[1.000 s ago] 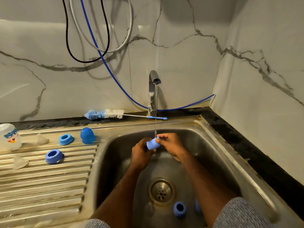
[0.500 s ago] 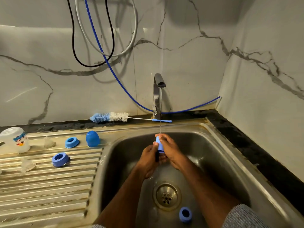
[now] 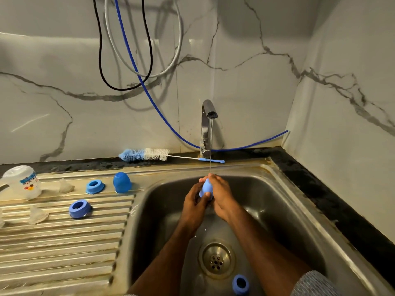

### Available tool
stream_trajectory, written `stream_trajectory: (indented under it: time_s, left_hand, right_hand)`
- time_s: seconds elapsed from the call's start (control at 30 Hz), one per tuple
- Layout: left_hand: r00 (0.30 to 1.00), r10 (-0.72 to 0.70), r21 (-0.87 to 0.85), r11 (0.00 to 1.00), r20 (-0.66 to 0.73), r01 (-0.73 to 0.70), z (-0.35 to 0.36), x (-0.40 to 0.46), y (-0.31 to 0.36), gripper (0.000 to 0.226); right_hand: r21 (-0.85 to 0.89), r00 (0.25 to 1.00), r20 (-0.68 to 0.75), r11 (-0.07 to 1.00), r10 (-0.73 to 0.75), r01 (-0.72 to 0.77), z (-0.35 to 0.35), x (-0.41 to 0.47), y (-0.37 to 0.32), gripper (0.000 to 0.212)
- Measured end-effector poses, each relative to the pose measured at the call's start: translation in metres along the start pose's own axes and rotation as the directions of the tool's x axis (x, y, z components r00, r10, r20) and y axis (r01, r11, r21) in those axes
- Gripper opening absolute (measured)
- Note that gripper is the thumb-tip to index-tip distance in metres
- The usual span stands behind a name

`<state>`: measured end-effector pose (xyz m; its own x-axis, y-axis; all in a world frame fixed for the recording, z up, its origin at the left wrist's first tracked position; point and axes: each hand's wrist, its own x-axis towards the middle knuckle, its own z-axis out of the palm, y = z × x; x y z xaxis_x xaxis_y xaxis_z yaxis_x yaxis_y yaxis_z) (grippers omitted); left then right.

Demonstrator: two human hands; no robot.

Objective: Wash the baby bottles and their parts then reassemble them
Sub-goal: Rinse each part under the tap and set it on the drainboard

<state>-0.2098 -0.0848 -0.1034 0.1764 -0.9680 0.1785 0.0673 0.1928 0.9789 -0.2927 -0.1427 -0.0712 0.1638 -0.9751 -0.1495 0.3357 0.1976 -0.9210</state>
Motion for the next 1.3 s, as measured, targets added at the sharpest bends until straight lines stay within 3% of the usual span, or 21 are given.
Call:
stream_trajectory:
  time_s: [0.13,0.27,0.43,0.63,0.73,0.83,0.9,1.0,1.13,1.3]
  left_hand:
    - [0.99,-0.122,-0.147,0.983,-0.077,0.11,0.0,0.004,0.002,0.034]
    - [0.951,-0.308,-0.218,0.93,-0.016,0.297,-0.009,0.004,0.005,0.039]
    - [0.917,-0.399,-0.306,0.873,0.002,0.38,-0.006,0.004,0.005,0.043]
    - [0.854,-0.507,-0.304,0.837,-0.119,0.455,-0.005,0.009,0.016,0.044]
    - [0.868,-0.475,-0.224,0.87,-0.143,0.439,0.002,0.007,0.013,0.04]
    - [0.884,-0.465,-0.231,0.867,-0.048,0.443,0.013,0.003,0.012,0.041]
    - [0.895,-0.446,-0.3,0.852,0.014,0.429,0.019,0.002,0.014,0.035]
    - [0.933,-0.359,-0.261,0.904,-0.029,0.34,0.021,0.004,0.01,0.022]
    - [0.955,-0.29,-0.124,0.952,-0.06,0.282,0.018,0.003,0.014,0.026]
    - [0.924,-0.378,-0.097,0.923,-0.063,0.371,0.014,0.005,0.026,0.04]
  right_hand:
    - [0.095,0.985,0.123,0.987,0.117,-0.129,-0.007,0.0,0.0,0.034]
    - [0.08,0.976,0.178,0.987,0.124,-0.14,-0.01,-0.005,0.002,0.025]
    - [0.058,0.964,0.079,0.965,0.252,-0.257,0.0,-0.005,-0.002,0.035]
    - [0.202,0.934,0.237,0.927,0.268,-0.317,-0.008,-0.01,-0.002,0.032]
    - [0.178,0.947,0.065,0.93,0.315,-0.321,-0.001,-0.004,0.004,0.023]
    - [-0.001,0.955,-0.136,0.964,0.265,-0.267,0.001,0.001,0.004,0.017]
    - [0.006,0.97,-0.148,0.981,0.193,-0.195,0.0,0.004,0.001,0.018]
    - [0.088,0.949,-0.184,0.966,0.256,-0.243,0.003,0.01,-0.007,0.023]
    - [0.11,0.955,0.01,0.949,0.298,-0.297,-0.004,0.005,-0.015,0.03]
    - [0.127,0.949,0.256,0.966,0.186,-0.224,-0.028,-0.002,-0.013,0.034]
